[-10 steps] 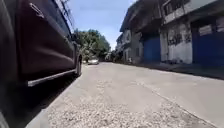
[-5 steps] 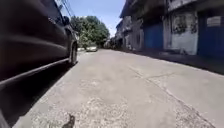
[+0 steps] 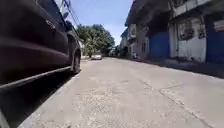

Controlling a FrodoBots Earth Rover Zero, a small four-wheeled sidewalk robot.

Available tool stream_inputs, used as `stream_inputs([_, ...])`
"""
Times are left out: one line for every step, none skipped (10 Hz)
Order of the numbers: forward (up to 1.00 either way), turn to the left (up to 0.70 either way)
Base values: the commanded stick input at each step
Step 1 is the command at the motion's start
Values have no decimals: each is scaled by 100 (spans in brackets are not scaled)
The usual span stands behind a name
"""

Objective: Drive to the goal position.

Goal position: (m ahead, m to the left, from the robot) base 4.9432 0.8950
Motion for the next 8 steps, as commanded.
stream_inputs([100, 20])
stream_inputs([100, 17])
stream_inputs([100, 14])
stream_inputs([100, 11])
stream_inputs([100, 8])
stream_inputs([100, 5])
stream_inputs([100, 3])
stream_inputs([100, 11])
